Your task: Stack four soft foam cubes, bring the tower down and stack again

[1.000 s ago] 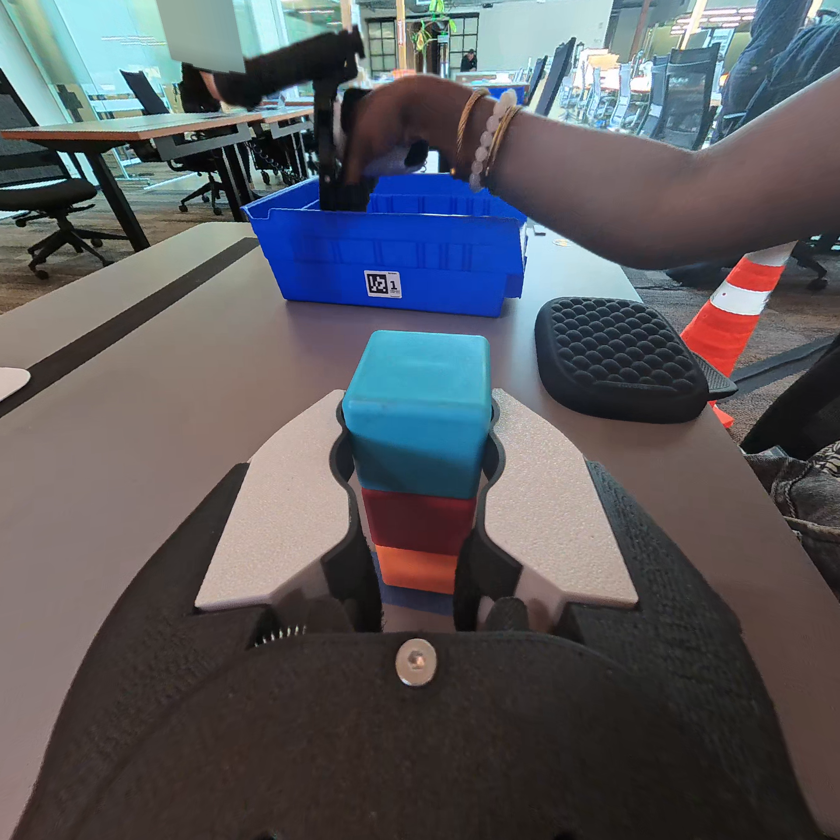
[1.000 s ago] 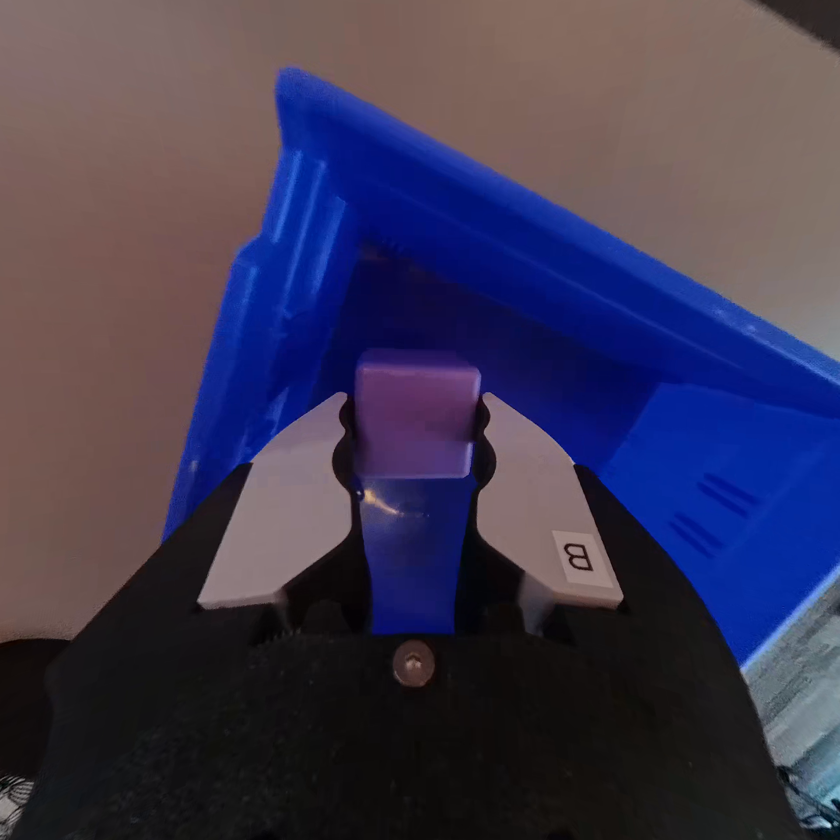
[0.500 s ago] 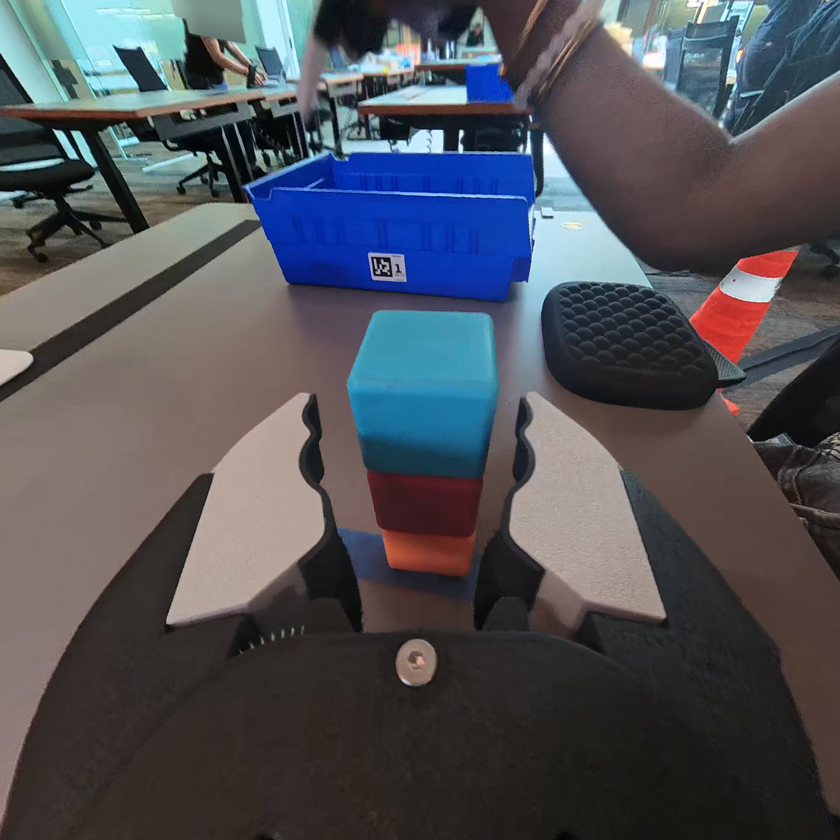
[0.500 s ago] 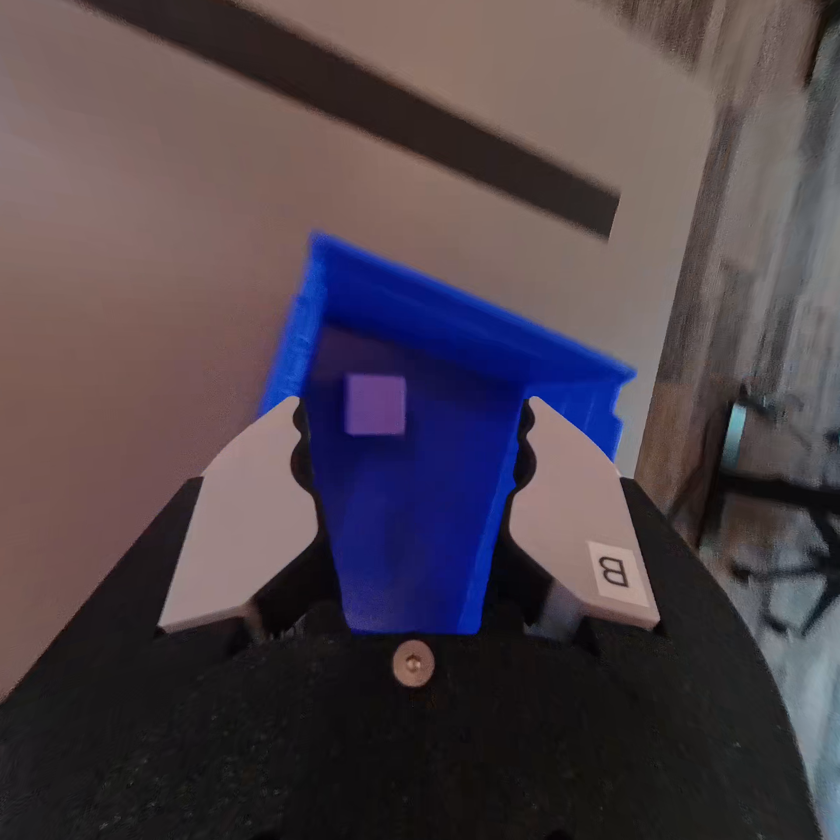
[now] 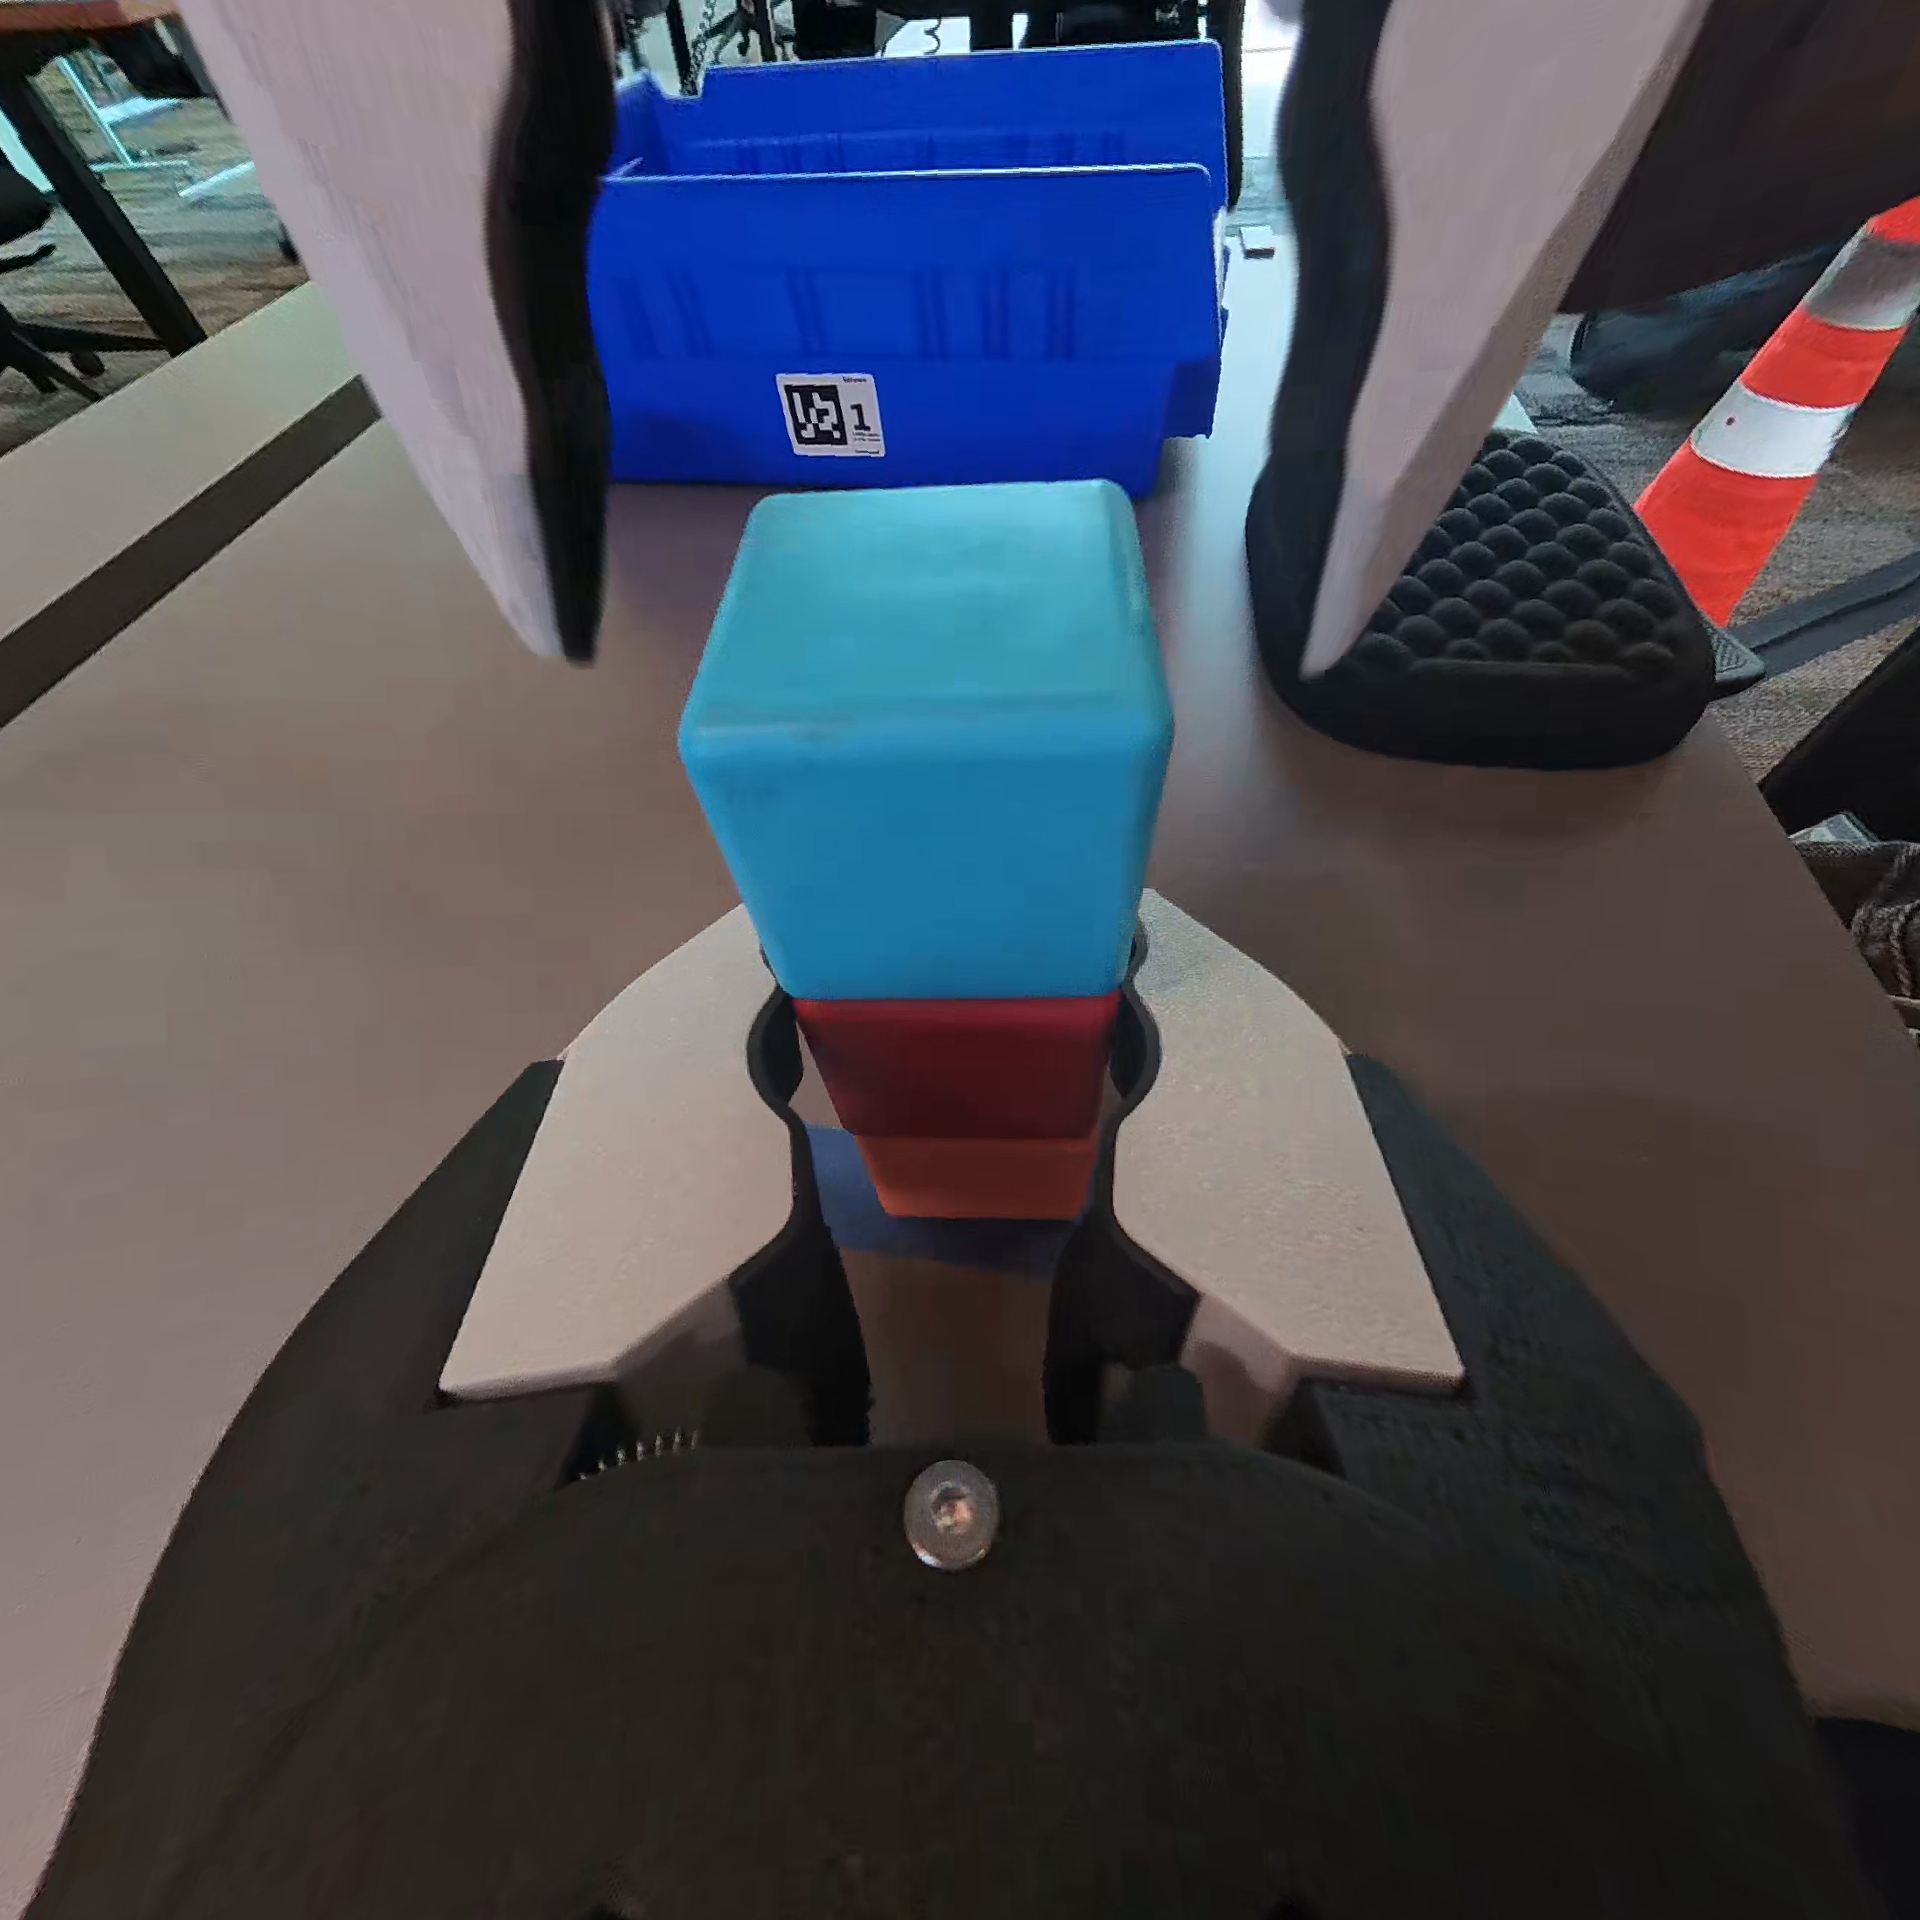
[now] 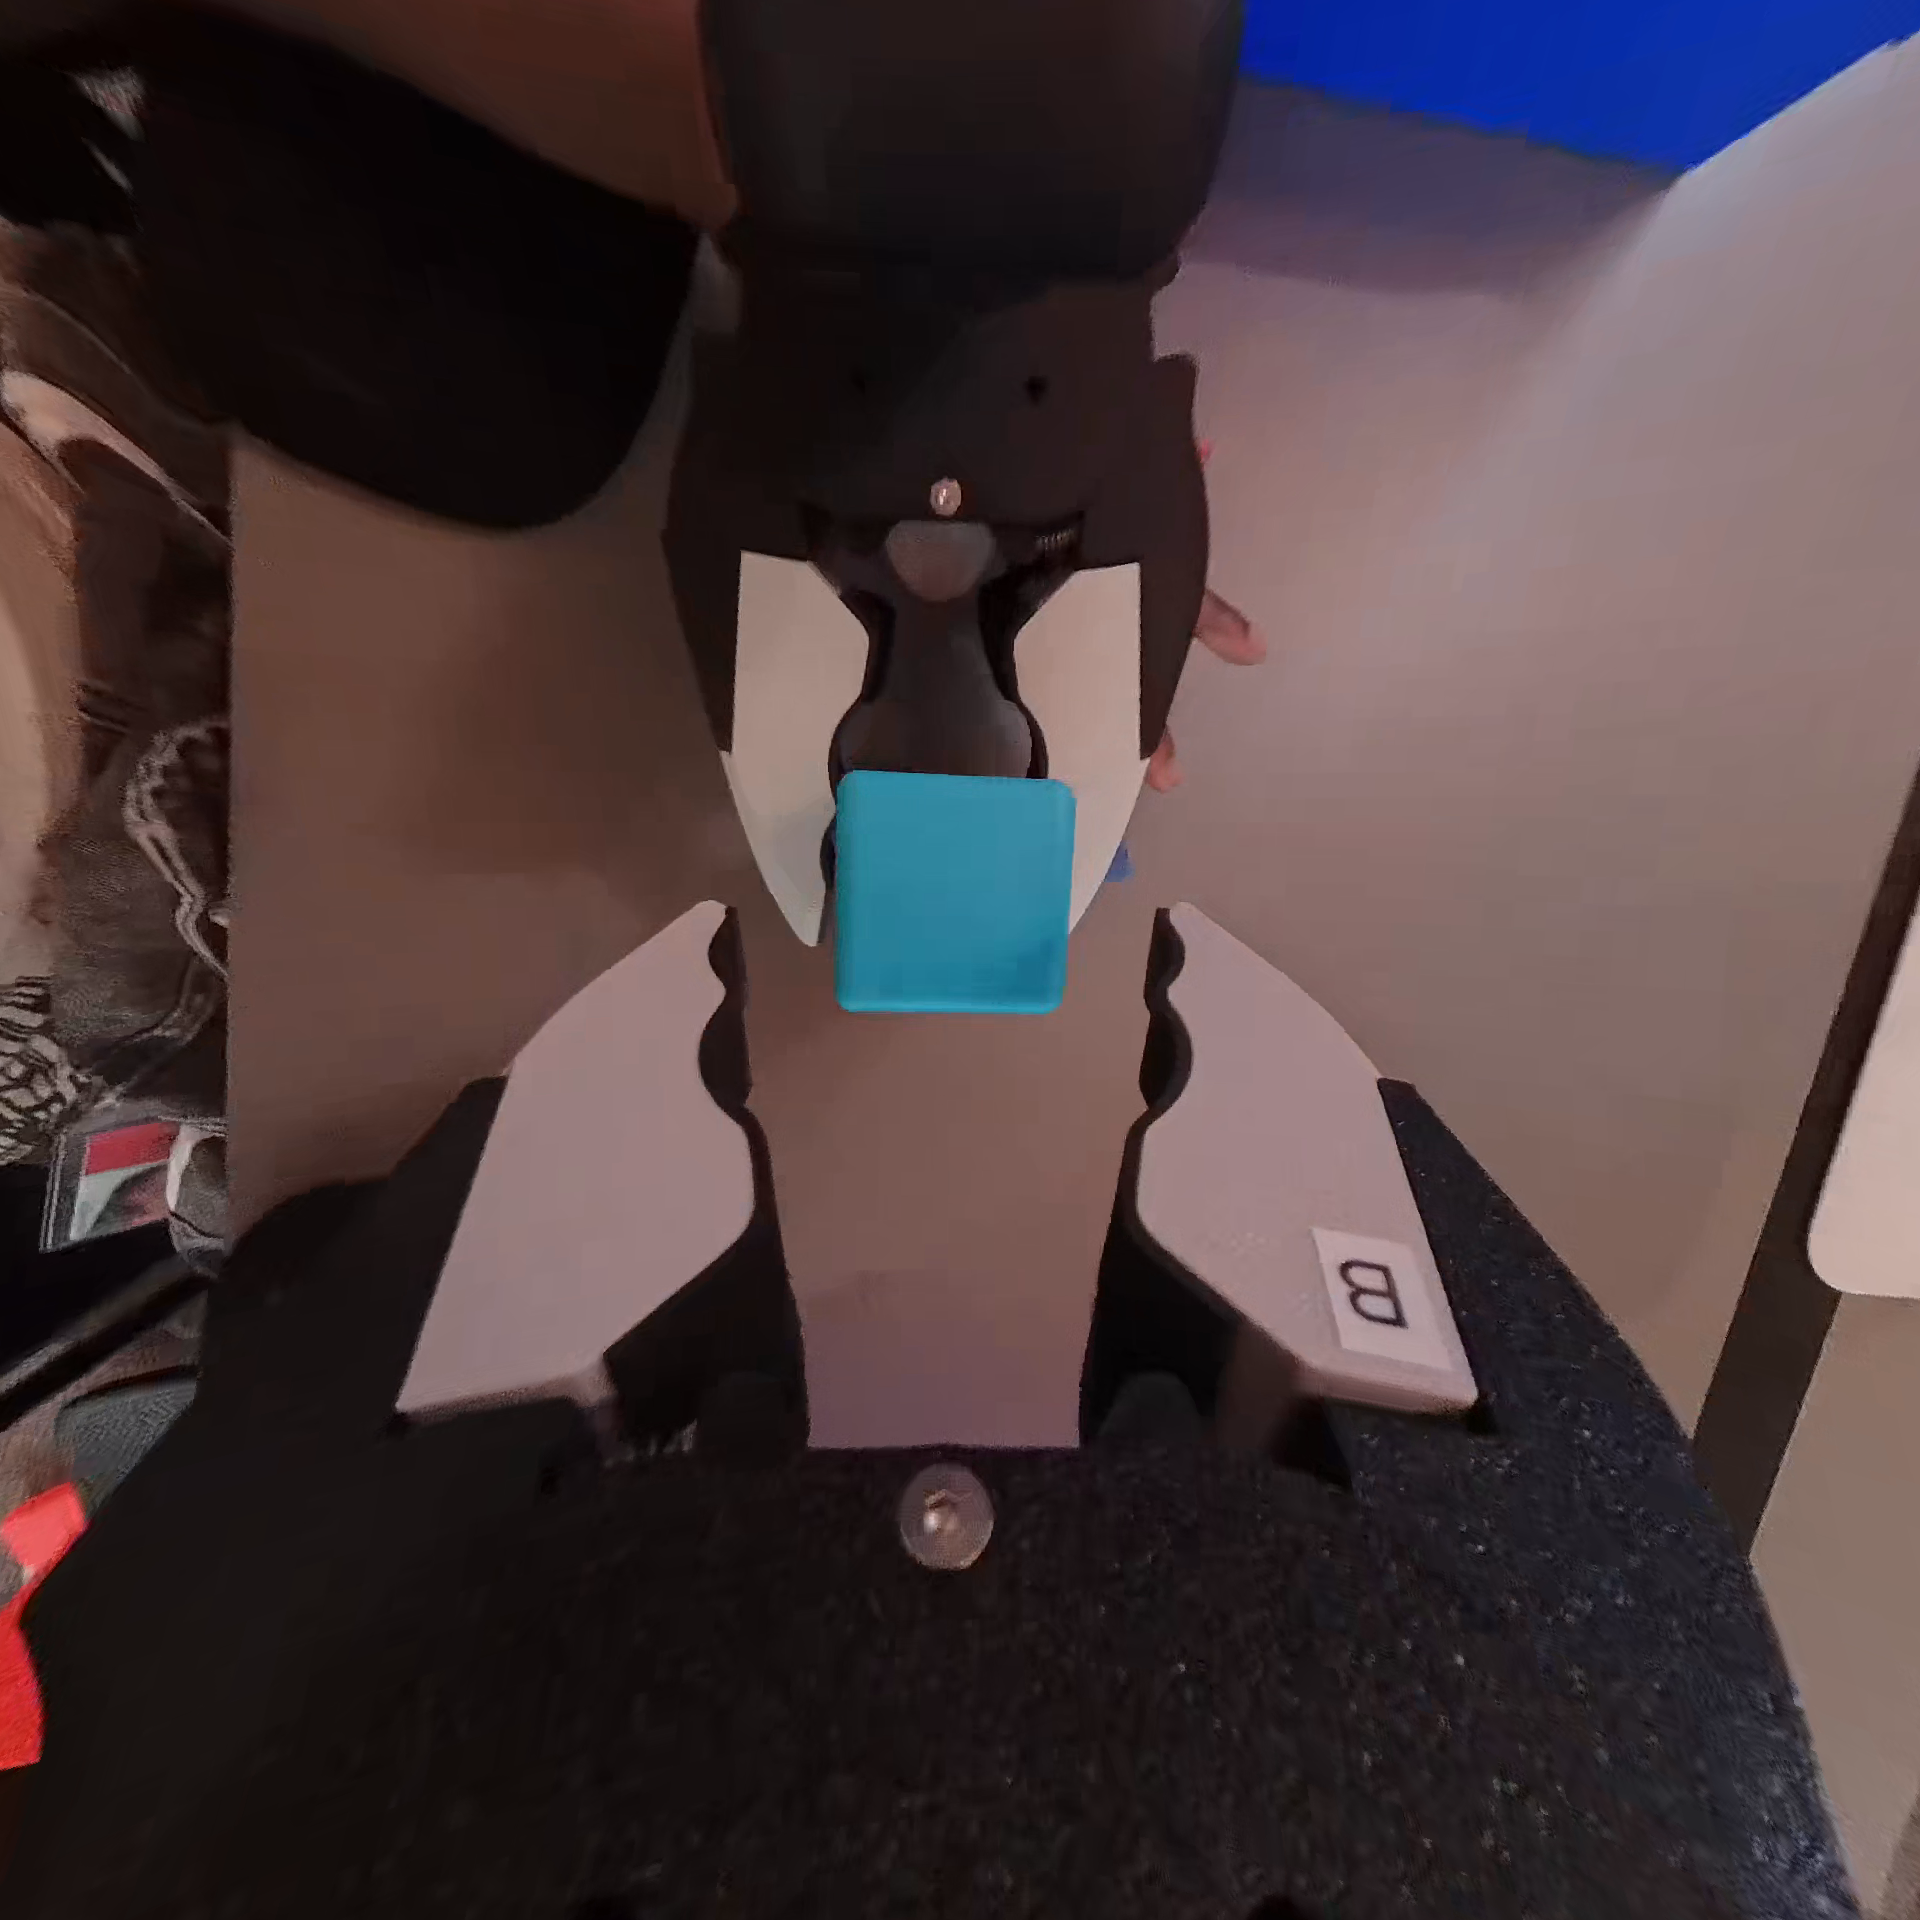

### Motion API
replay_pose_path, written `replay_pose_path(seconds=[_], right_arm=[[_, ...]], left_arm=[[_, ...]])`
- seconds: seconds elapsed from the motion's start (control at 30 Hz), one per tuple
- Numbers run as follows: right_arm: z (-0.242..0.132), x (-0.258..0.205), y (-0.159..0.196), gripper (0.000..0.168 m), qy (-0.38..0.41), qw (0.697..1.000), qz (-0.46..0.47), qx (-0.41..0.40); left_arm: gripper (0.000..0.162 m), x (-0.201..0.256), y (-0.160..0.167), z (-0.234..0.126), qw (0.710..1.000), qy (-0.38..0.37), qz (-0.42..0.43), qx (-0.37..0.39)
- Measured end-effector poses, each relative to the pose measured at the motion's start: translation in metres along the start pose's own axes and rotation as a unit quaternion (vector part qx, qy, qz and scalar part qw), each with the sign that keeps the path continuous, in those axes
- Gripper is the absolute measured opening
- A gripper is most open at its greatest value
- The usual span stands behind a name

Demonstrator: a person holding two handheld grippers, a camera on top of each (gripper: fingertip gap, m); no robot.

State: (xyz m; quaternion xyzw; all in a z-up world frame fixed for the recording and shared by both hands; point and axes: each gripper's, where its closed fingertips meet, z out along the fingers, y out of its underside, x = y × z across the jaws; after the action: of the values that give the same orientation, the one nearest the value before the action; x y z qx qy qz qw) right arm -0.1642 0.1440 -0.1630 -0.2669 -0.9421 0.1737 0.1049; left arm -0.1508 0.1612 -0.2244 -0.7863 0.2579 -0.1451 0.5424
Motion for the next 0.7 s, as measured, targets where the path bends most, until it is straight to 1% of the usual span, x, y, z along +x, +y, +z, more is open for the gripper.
replay_pose_path(seconds=[0.03,0.07,0.17,0.3,0.37,0.47,0.53,0.6,0.7], right_arm=[[0.007,-0.001,0.002,0.072,-0.005,1.0,-0.002,-0.014],[0.013,-0.002,0.004,0.066,-0.011,1.0,-0.005,-0.023],[0.02,-0.002,0.003,0.05,-0.007,1.0,-0.01,-0.023],[0.017,-0.003,0.004,0.049,0.0,1.0,-0.017,-0.016],[0.01,-0.001,0.005,0.049,0.013,1.0,-0.013,-0.005],[-0.02,0.007,0.004,0.049,0.045,0.998,0.013,0.042],[-0.048,0.015,0.013,0.049,0.076,0.994,0.038,0.063],[-0.076,0.026,0.035,0.049,0.117,0.988,0.073,0.069],[-0.118,0.04,0.084,0.049,0.18,0.971,0.147,0.063]], left_arm=[[0.058,0.0,0.0,0.0,1.0,-0.001,0.001,0.0],[0.058,0.0,0.0,0.0,1.0,0.0,0.002,-0.001],[0.057,0.002,0.0,0.0,1.0,0.005,0.003,-0.003],[0.057,0.002,-0.002,0.0,1.0,0.001,0.008,-0.003],[0.057,0.001,0.003,-0.001,1.0,-0.001,0.011,-0.013],[0.057,-0.001,0.006,-0.001,1.0,-0.006,0.016,-0.02],[0.057,0.002,0.005,0.0,1.0,-0.002,0.021,-0.021],[0.057,0.005,0.003,0.001,0.999,0.001,0.029,-0.021],[0.057,0.006,0.002,0.001,0.999,0.001,0.034,-0.022]])
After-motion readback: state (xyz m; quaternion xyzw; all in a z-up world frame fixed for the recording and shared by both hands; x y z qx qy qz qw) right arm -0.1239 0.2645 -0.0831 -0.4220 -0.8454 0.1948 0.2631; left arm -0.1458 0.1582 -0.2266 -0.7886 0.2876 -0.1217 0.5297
